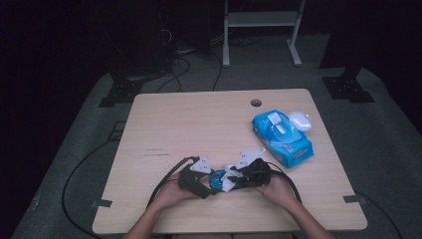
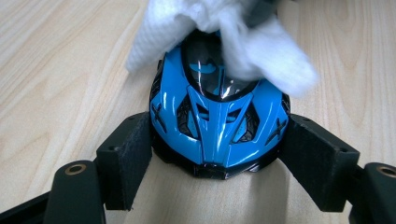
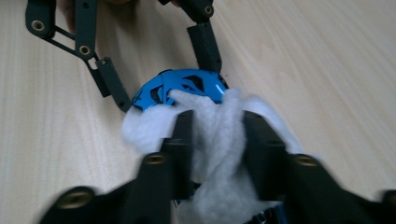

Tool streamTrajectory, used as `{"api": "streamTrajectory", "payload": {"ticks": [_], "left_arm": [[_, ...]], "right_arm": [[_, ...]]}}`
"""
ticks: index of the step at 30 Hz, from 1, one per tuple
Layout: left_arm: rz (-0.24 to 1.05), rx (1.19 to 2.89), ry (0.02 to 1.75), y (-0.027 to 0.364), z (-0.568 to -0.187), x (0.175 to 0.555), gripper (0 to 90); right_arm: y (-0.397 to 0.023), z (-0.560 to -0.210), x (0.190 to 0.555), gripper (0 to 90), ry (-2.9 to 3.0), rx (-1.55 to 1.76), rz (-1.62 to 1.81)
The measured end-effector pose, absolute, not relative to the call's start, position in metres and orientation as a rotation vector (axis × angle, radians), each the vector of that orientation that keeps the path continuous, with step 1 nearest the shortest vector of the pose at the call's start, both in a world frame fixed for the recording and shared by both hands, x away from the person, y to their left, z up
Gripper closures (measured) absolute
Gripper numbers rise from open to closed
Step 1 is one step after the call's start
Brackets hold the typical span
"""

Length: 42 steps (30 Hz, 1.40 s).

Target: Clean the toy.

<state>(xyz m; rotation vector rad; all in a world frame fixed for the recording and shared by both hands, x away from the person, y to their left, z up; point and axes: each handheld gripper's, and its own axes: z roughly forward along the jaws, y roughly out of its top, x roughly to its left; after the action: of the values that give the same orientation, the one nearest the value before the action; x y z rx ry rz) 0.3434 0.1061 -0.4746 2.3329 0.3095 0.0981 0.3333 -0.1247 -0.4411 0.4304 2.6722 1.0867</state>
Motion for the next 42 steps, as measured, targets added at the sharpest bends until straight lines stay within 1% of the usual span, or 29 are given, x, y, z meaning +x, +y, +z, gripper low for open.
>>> {"api": "streamTrajectory", "payload": {"ticks": [1, 2, 3, 6, 7, 8, 12, 14, 15, 18, 21, 24, 26, 28, 29, 30, 36, 38, 42], "left_arm": [[0.095, 2.331, 0.313, 0.106, -0.475, 0.344, 25.6], [0.095, 2.331, 0.313, 0.106, -0.475, 0.344, 25.6], [0.103, 2.33, 0.306, 0.106, -0.475, 0.343, 25.7], [0.105, 2.333, 0.305, 0.105, -0.475, 0.343, 25.7], [0.107, 2.331, 0.305, 0.104, -0.475, 0.343, 25.7], [0.106, 2.33, 0.306, 0.103, -0.475, 0.343, 25.7], [0.104, 2.328, 0.299, 0.105, -0.475, 0.343, 25.8], [0.103, 2.328, 0.298, 0.105, -0.475, 0.343, 25.9], [0.103, 2.329, 0.298, 0.104, -0.475, 0.344, 25.9], [0.101, 2.328, 0.3, 0.103, -0.475, 0.344, 25.8], [0.119, 2.332, 0.306, 0.102, -0.475, 0.342, 25.8], [0.117, 2.329, 0.312, 0.104, -0.476, 0.341, 26.1], [0.113, 2.329, 0.314, 0.105, -0.476, 0.342, 26.2], [0.109, 2.327, 0.313, 0.105, -0.476, 0.342, 26.2], [0.101, 2.326, 0.314, 0.104, -0.476, 0.343, 26.2], [0.097, 2.328, 0.311, 0.104, -0.476, 0.344, 26.1], [0.091, 2.321, 0.325, 0.105, -0.477, 0.343, 26.3], [0.094, 2.32, 0.326, 0.105, -0.477, 0.343, 26.3], [0.096, 2.321, 0.321, 0.105, -0.477, 0.343, 26.3]], "right_arm": [[-0.124, -0.44, 0.335, 72.4, 2.675, 0.428, 1.082], [-0.124, -0.44, 0.335, 72.4, 2.675, 0.428, 1.082], [-0.123, -0.439, 0.334, 81.7, 2.673, 0.431, 1.084], [-0.117, -0.439, 0.333, 82.0, 2.679, 0.433, 1.117], [-0.112, -0.441, 0.334, 82.3, 2.701, 0.435, 1.148], [-0.098, -0.448, 0.334, 82.8, 2.769, 0.412, 1.173], [-0.084, -0.451, 0.331, 83.0, 2.795, 0.358, 1.17], [-0.088, -0.448, 0.334, 83.1, 2.8, 0.366, 1.136], [-0.098, -0.444, 0.338, 83.3, 2.787, 0.416, 1.137], [-0.099, -0.444, 0.34, 83.4, 2.789, 0.455, 1.143], [-0.078, -0.451, 0.337, 83.3, 2.807, 0.407, 1.155], [-0.064, -0.45, 0.338, 83.4, 2.826, 0.38, 1.109], [-0.068, -0.444, 0.34, 83.5, 2.791, 0.381, 1.007], [-0.072, -0.442, 0.341, 83.5, 2.775, 0.4, 0.976], [-0.088, -0.439, 0.351, 83.5, 2.767, 0.52, 0.999], [-0.091, -0.439, 0.353, 83.5, 2.774, 0.54, 1.016], [-0.07, -0.446, 0.35, 83.4, 2.79, 0.485, 1.044], [-0.073, -0.444, 0.35, 83.4, 2.79, 0.49, 1.03], [-0.094, -0.439, 0.356, 83.5, 2.739, 0.577, 1.005]]}}
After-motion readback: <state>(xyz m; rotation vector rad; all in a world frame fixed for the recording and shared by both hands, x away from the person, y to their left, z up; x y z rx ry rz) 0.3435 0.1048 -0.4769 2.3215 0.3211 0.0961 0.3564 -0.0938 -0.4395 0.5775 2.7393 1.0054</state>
